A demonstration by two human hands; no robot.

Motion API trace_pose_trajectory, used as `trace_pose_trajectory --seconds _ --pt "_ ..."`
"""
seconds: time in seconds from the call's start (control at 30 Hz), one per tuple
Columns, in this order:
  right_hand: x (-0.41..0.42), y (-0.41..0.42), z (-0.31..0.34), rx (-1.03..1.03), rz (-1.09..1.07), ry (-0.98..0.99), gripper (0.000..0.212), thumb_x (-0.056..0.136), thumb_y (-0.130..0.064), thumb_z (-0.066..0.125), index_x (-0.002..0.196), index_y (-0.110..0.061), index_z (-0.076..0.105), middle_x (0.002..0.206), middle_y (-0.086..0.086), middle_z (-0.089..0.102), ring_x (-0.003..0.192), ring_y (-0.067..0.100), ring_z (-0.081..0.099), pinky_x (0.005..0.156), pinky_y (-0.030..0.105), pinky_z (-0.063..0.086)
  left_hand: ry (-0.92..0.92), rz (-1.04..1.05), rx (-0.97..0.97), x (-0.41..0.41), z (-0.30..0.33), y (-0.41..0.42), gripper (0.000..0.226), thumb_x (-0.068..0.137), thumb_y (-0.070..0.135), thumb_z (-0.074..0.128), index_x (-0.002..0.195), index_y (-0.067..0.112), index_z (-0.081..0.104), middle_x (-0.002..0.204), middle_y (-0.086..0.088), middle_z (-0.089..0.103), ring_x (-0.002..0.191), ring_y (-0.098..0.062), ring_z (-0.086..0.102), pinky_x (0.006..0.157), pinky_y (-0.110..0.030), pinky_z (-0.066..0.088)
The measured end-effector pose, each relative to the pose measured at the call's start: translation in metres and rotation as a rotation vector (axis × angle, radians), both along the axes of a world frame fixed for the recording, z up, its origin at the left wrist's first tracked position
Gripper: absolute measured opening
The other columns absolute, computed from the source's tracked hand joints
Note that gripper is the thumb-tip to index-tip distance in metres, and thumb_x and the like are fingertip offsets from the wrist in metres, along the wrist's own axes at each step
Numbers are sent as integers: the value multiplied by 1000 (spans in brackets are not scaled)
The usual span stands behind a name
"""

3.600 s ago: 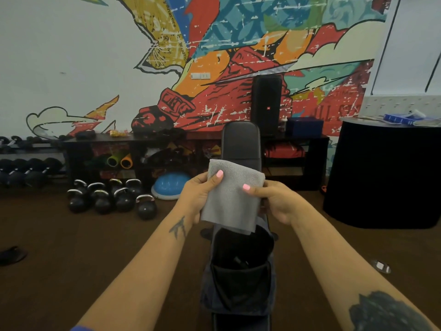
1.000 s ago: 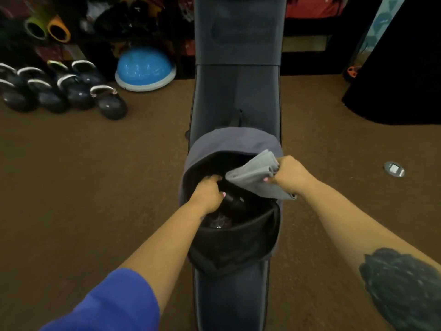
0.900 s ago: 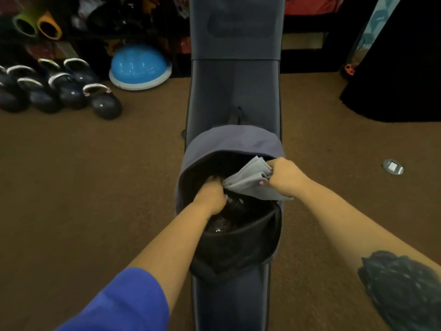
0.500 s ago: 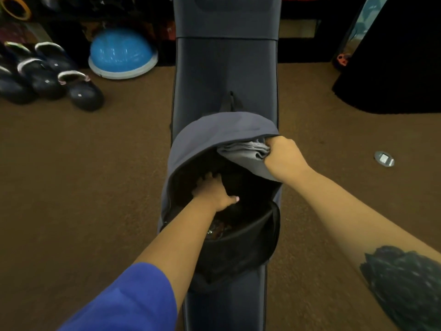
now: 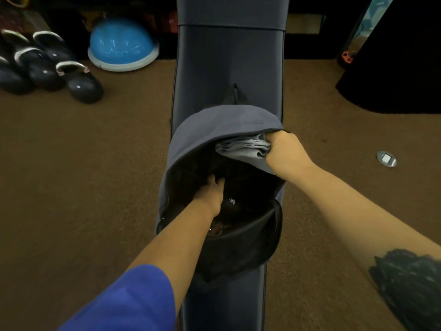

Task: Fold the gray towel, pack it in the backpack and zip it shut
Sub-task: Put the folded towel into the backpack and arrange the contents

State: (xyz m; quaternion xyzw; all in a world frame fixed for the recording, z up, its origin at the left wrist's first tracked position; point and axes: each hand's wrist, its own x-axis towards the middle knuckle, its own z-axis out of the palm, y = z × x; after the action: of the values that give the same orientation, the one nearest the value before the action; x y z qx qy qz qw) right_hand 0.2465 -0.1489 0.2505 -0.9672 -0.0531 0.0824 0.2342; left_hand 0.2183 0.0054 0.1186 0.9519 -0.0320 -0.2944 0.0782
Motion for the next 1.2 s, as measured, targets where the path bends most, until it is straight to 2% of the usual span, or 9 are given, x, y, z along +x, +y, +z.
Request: trace_pose_trajectory --seconds 0.07,0.17,0.23,0.3,0.5,0.7,0.77,0.87,1.2 --pt "1 2 0 -3 14 0 21 84 10 43 86 -4 58 85 20 58 66 30 48 63 32 34 -15 33 -14 -2 -2 0 84 81 0 59 149 22 14 152 -17 13 120 -37 49 99 -40 45" --pt "5 8 -1 -27 33 3 29 86 7 43 109 1 61 108 22 62 93 35 56 79 36 44 43 71 -59 -10 -1 4 77 75 3 70 139 16 30 147 -15 20 115 -37 50 96 -40 44" --pt "8 13 -2 -99 66 41 35 90 3 43 121 -2 57 126 21 57 114 36 51 97 38 40 49 34 -42 -18 0 5 73 73 5 72 134 17 35 147 -14 14 119 -37 45 98 -42 44" --pt "11 18 -3 -150 100 82 39 92 1 41 129 -3 52 135 19 51 123 36 46 104 38 34 55 31 -45 -25 0 5 75 74 3 70 135 21 32 149 -13 9 123 -38 40 101 -44 43" --pt "15 28 -15 -214 162 97 36 93 -3 42 127 -6 53 130 19 54 116 36 51 98 37 39 110 -3 -37 -30 6 0 86 69 6 77 138 17 28 139 -16 34 123 -39 45 100 -45 43" --pt "32 42 -49 -303 235 161 46 94 -12 46 140 -13 42 142 15 46 125 34 47 104 38 39 0 -34 -33 -46 12 -9 59 73 13 73 123 11 43 129 -16 44 111 -39 55 90 -42 48" --pt "39 44 -65 -364 297 161 54 89 -15 58 140 -14 42 143 13 46 127 33 47 105 39 40 -22 -29 -38 -52 11 -10 54 75 12 69 123 13 43 128 -15 45 110 -38 55 89 -40 49" --pt "44 53 -82 -451 352 226 59 72 -11 73 128 -11 54 130 15 57 114 33 58 92 38 51 -2 -28 -28 -55 14 -9 58 75 15 70 126 16 41 130 -14 42 113 -37 52 91 -39 48" --pt "19 81 -138 -369 378 498 36 99 -13 37 133 -5 47 138 19 49 122 32 51 96 34 42 102 -20 -62 -60 27 0 76 76 15 71 139 21 30 137 -15 33 120 -39 41 95 -48 48"
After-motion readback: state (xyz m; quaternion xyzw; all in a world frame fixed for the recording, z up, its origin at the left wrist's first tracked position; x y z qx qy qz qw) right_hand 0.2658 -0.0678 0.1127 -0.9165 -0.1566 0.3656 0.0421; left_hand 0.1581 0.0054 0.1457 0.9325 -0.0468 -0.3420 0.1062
